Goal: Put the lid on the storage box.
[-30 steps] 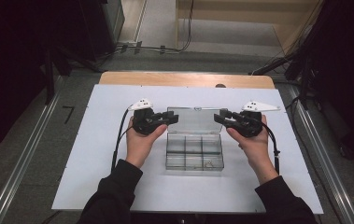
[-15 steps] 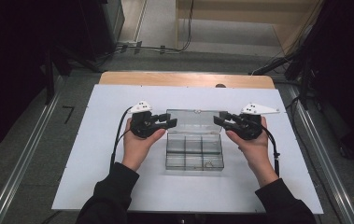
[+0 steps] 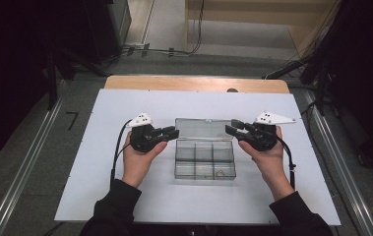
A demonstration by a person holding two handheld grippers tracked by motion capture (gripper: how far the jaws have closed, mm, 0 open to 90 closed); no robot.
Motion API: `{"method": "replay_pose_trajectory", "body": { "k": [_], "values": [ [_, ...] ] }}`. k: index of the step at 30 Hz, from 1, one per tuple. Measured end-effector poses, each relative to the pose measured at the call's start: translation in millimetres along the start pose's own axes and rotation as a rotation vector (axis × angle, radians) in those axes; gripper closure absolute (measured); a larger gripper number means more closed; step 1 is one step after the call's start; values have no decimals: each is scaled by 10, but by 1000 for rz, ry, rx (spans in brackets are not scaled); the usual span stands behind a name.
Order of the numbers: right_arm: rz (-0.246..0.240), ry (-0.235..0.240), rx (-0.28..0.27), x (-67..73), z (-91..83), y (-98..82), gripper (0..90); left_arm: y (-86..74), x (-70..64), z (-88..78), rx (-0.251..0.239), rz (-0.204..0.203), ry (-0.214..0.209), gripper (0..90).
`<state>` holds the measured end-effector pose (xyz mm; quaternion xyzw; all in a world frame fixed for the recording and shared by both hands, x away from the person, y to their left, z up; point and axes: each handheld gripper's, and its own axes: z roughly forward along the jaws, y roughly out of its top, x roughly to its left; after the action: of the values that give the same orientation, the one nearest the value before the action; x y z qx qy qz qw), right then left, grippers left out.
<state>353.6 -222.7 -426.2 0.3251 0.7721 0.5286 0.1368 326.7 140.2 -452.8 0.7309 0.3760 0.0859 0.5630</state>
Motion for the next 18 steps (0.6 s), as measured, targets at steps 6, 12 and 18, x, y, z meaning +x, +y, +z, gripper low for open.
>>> {"method": "replay_pose_trajectory", "body": {
  "k": [6, 12, 18],
  "values": [
    [1, 4, -1, 20, -23, -24, 590, -53, -46, -25, 0, -5, 26, 814],
    [-10, 7, -4, 40, -43, -47, 586, -106, -87, -18, 22, 25, 16, 891],
    [-7, 8, -7, 73, -69, -82, 578, -118, -107, -30, 25, 31, 2, 900]
  ]
}}
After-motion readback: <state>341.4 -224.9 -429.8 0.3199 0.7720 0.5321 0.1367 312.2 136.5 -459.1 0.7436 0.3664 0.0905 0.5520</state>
